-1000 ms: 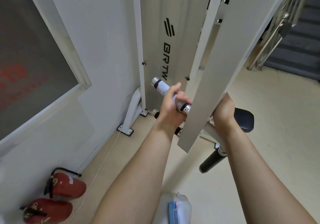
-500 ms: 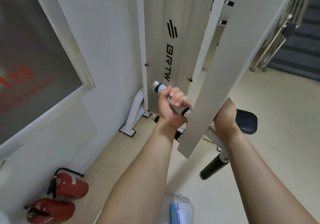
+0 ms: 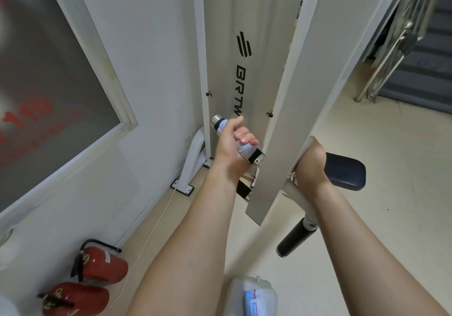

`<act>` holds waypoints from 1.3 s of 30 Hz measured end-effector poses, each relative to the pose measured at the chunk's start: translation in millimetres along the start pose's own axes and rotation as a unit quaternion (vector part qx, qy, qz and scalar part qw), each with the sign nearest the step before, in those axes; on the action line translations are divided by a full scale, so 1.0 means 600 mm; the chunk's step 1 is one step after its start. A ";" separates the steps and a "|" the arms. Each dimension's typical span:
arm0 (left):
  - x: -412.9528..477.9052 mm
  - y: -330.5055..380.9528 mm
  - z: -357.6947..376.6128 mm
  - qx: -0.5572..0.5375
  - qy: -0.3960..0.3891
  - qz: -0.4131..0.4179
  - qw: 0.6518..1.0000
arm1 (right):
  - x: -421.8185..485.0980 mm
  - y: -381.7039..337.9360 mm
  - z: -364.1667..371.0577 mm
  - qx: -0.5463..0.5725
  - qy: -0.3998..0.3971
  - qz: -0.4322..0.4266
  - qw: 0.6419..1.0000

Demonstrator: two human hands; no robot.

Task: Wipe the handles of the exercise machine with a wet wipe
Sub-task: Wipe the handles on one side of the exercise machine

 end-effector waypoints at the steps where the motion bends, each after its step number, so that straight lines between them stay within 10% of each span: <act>1: 0.001 -0.004 0.002 -0.049 -0.082 -0.002 0.995 | 0.001 0.004 0.002 0.010 0.002 0.004 1.000; 6: -0.002 -0.020 0.022 -0.181 -0.278 0.001 0.943 | 0.007 0.013 -0.005 -0.004 0.005 0.036 0.999; 17: -0.034 -0.018 -0.010 -0.005 0.053 0.081 0.995 | 0.011 0.003 -0.010 0.017 -0.009 0.048 0.999; 28: -0.044 0.016 -0.006 0.379 0.235 0.282 0.849 | 0.034 0.014 -0.011 0.027 0.024 0.065 0.997; 39: -0.056 0.020 -0.008 0.391 0.244 0.381 0.802 | 0.041 0.013 -0.014 0.020 0.016 0.058 0.998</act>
Point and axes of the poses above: each hand's wrist, its own x-axis towards the middle knuckle, its own z-axis out of the palm, y = z × x, the point moved 5 cm from there along x, towards the middle knuckle, and after that the axes turned 5 degrees about z, right-handed, at the moved point
